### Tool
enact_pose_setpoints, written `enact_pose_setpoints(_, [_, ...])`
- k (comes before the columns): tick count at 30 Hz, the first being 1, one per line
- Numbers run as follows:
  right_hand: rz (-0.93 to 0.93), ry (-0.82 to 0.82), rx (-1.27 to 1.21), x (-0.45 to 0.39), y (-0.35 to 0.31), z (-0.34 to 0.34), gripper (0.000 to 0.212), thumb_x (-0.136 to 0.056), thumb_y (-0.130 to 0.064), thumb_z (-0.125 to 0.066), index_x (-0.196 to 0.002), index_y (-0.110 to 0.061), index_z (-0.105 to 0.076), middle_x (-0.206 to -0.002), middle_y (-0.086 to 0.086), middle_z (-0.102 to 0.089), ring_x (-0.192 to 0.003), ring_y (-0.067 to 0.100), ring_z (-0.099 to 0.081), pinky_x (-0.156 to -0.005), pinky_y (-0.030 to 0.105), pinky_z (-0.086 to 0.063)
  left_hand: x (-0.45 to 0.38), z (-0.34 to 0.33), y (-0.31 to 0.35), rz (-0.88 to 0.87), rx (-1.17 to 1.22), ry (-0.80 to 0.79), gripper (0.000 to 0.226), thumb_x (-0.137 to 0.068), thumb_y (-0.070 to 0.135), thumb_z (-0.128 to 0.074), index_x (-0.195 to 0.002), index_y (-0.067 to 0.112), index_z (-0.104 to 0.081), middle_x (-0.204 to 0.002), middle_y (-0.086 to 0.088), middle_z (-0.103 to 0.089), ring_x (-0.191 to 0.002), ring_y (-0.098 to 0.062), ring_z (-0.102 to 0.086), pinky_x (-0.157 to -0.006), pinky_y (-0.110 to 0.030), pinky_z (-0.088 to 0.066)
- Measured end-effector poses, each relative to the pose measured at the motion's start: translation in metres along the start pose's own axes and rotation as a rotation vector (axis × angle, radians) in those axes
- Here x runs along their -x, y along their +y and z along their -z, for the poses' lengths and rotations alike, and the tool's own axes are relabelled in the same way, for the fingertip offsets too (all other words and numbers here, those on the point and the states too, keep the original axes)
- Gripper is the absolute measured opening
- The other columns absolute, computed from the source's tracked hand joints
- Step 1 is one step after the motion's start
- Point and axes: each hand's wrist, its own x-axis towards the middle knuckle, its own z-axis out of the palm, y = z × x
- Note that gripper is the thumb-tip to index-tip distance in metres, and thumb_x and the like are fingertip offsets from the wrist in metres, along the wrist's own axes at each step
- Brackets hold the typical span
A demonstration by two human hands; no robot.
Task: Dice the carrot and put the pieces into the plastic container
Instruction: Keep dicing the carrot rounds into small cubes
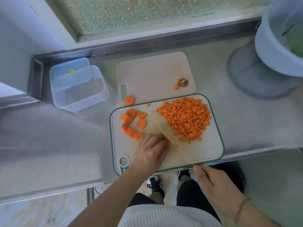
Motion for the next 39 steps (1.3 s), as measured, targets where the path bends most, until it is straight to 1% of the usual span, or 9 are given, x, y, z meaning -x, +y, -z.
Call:
enact_pose_setpoints(5, [-0.018, -0.055, 0.028, 0.009, 0.002, -0.002, 0.082, -0.077, -0.082, -0.013, -0.077, -0.016, -0.061, -0.069, 0.012, -0.064, -0.060, 0.019, -0.059, -0.062, 0.037, -0.049, 0.003, -0.004, -0.004, -0.041, 0.045, 0.009, 0.009, -0.092, 0.009, -0.070, -0.096, 0.005, -0.077, -0.106, -0.005, -0.072, -0.096, -0.028, -0.067, -0.080, -0.041, -0.054])
enact_pose_setpoints(11, [-0.081, -0.118, 0.082, 0.009, 0.001, -0.003, 0.077, -0.083, -0.071, -0.008, -0.080, -0.014, -0.061, -0.071, 0.012, -0.065, -0.068, 0.024, -0.060, -0.066, 0.035, -0.050, 0.001, -0.003, -0.003, -0.069, 0.052, 0.033, 0.013, -0.095, 0.012, -0.067, -0.095, 0.006, -0.078, -0.107, -0.005, -0.073, -0.097, -0.026, -0.067, -0.083, -0.039, -0.054])
enact_pose_setpoints(17, [-0.021, -0.091, 0.055, -0.011, -0.018, -0.010, 0.070, -0.083, -0.068, -0.010, -0.080, -0.019, -0.060, -0.077, -0.002, -0.065, -0.077, 0.010, -0.060, -0.082, 0.035, -0.049, 0.002, -0.001, 0.001, -0.073, 0.028, 0.018, 0.012, -0.095, 0.010, -0.066, -0.097, 0.004, -0.077, -0.108, -0.007, -0.071, -0.098, -0.027, -0.066, -0.088, -0.036, -0.054])
enact_pose_setpoints(22, [0.013, -0.059, -0.027, -0.005, -0.011, -0.010, 0.084, -0.083, -0.079, -0.011, -0.080, -0.013, -0.062, -0.075, 0.006, -0.067, -0.074, 0.015, -0.062, -0.077, 0.038, -0.051, -0.001, 0.001, -0.001, -0.071, 0.006, 0.023, 0.008, -0.091, 0.009, -0.069, -0.088, 0.005, -0.075, -0.099, -0.007, -0.070, -0.095, -0.025, -0.063, -0.085, -0.037, -0.053])
enact_pose_setpoints(25, [-0.033, -0.073, -0.016, 0.013, -0.009, -0.006, 0.082, -0.074, -0.087, -0.006, -0.064, -0.018, -0.051, -0.058, 0.002, -0.056, -0.052, 0.012, -0.050, -0.059, 0.027, -0.042, 0.001, 0.000, -0.001, -0.067, 0.022, 0.021, 0.011, -0.093, 0.009, -0.066, -0.088, 0.004, -0.075, -0.100, -0.007, -0.071, -0.096, -0.024, -0.062, -0.086, -0.035, -0.052])
enact_pose_setpoints(27, [-0.058, -0.091, 0.013, 0.018, -0.009, -0.005, 0.075, -0.072, -0.086, -0.004, -0.064, -0.025, -0.047, -0.057, -0.001, -0.056, -0.051, 0.011, -0.050, -0.053, 0.023, -0.037, 0.003, 0.001, -0.002, -0.067, 0.031, 0.020, 0.013, -0.094, 0.010, -0.066, -0.090, 0.004, -0.076, -0.101, -0.007, -0.072, -0.097, -0.024, -0.063, -0.087, -0.035, -0.052])
enact_pose_setpoints(31, [-0.086, -0.123, 0.070, 0.008, -0.006, -0.014, 0.075, -0.082, -0.072, -0.005, -0.074, -0.017, -0.055, -0.067, 0.007, -0.061, -0.067, 0.020, -0.059, -0.067, 0.032, -0.048, 0.002, 0.000, -0.003, -0.077, 0.028, 0.026, 0.013, -0.094, 0.011, -0.067, -0.090, 0.004, -0.077, -0.101, -0.007, -0.073, -0.094, -0.026, -0.067, -0.083, -0.037, -0.055])
enact_pose_setpoints(36, [-0.012, -0.106, -0.071, -0.010, -0.010, -0.016, 0.082, -0.086, -0.074, -0.013, -0.094, -0.011, -0.065, -0.093, 0.007, -0.070, -0.093, 0.017, -0.063, -0.090, 0.037, -0.051, 0.004, 0.003, -0.005, -0.086, 0.001, 0.002, 0.006, -0.089, 0.005, -0.070, -0.090, 0.004, -0.076, -0.100, -0.007, -0.071, -0.094, -0.025, -0.065, -0.085, -0.036, -0.055])
enact_pose_setpoints(39, [-0.046, -0.117, -0.050, 0.005, -0.010, -0.009, 0.075, -0.085, -0.076, -0.015, -0.068, -0.013, -0.052, -0.063, 0.003, -0.055, -0.061, 0.013, -0.053, -0.068, 0.032, -0.047, 0.003, 0.003, -0.006, -0.076, -0.012, 0.015, 0.003, -0.087, 0.004, -0.072, -0.086, 0.004, -0.074, -0.097, -0.007, -0.070, -0.090, -0.025, -0.063, -0.080, -0.037, -0.052])
